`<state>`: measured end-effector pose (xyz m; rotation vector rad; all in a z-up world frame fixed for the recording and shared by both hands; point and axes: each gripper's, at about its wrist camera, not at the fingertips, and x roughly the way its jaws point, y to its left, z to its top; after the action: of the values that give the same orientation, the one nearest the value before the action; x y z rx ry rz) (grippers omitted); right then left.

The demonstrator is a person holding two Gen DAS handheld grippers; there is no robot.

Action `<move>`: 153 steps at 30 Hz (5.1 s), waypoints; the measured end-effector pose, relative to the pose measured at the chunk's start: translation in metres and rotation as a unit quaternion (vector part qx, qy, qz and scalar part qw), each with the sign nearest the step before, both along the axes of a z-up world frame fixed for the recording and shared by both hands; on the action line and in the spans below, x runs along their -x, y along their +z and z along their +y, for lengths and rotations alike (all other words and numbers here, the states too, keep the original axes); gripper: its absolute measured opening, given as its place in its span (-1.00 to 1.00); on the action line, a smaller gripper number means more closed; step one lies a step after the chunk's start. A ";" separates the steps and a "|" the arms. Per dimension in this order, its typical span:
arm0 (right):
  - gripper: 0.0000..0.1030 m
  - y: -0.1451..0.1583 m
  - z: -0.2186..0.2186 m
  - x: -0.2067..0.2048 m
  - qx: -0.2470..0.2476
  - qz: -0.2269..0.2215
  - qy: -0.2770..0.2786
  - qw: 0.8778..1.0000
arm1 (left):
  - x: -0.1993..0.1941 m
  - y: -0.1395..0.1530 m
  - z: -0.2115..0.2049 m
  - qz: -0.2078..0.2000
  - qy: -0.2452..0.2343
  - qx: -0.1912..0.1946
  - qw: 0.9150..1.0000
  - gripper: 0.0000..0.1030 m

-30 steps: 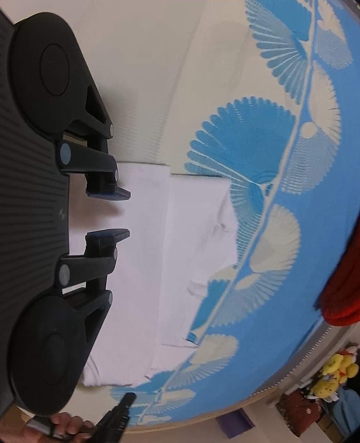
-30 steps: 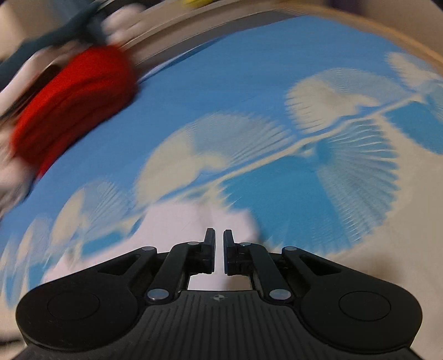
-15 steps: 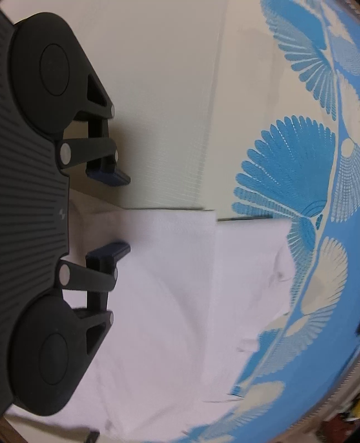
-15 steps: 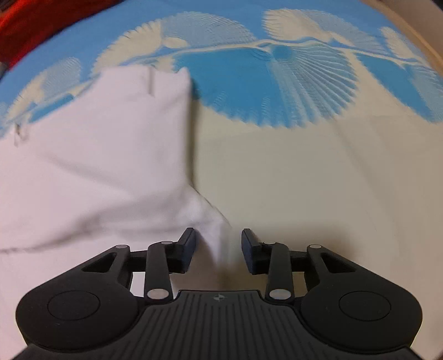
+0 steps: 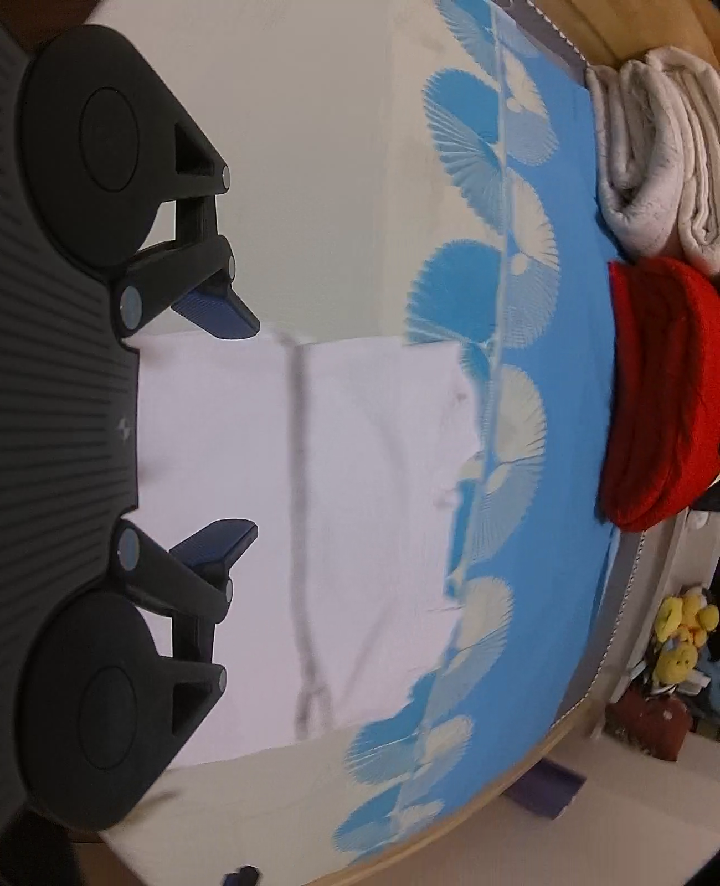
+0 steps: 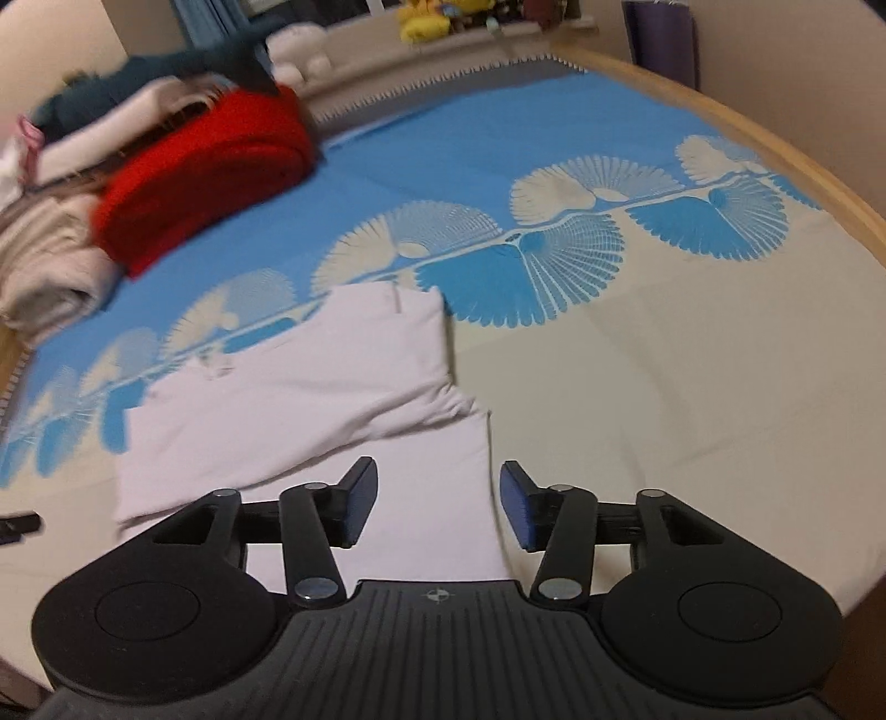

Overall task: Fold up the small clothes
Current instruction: 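Open both grippers and withdraw them from the folded shirt, then lower both grippers to the shirt's long edge and close them on it, then lift the gripped edge with both grippers and fold it over the shirt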

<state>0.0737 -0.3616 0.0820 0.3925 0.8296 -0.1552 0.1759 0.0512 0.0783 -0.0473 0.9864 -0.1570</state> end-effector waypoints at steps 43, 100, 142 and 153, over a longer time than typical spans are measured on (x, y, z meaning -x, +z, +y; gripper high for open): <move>0.32 -0.143 0.025 0.042 0.122 0.166 0.015 0.978 | 0.071 -0.147 0.032 0.097 0.049 -0.060 0.992 0.52; -0.88 -0.140 0.026 0.042 0.069 0.165 0.056 0.982 | 0.086 -0.142 0.053 0.113 0.089 0.029 0.989 -0.86; -0.91 -0.095 0.022 0.055 0.069 0.038 0.040 0.996 | 0.098 -0.111 0.036 0.050 0.070 -0.004 0.996 -0.92; -0.92 0.021 0.020 0.100 -0.001 -0.092 0.072 0.993 | 0.151 0.013 0.070 -0.051 0.048 0.103 0.992 -0.93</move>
<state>-0.0261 -0.3414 0.1030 0.3428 0.6743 0.0154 0.0244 0.1209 0.0909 -0.2729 0.8613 -0.1717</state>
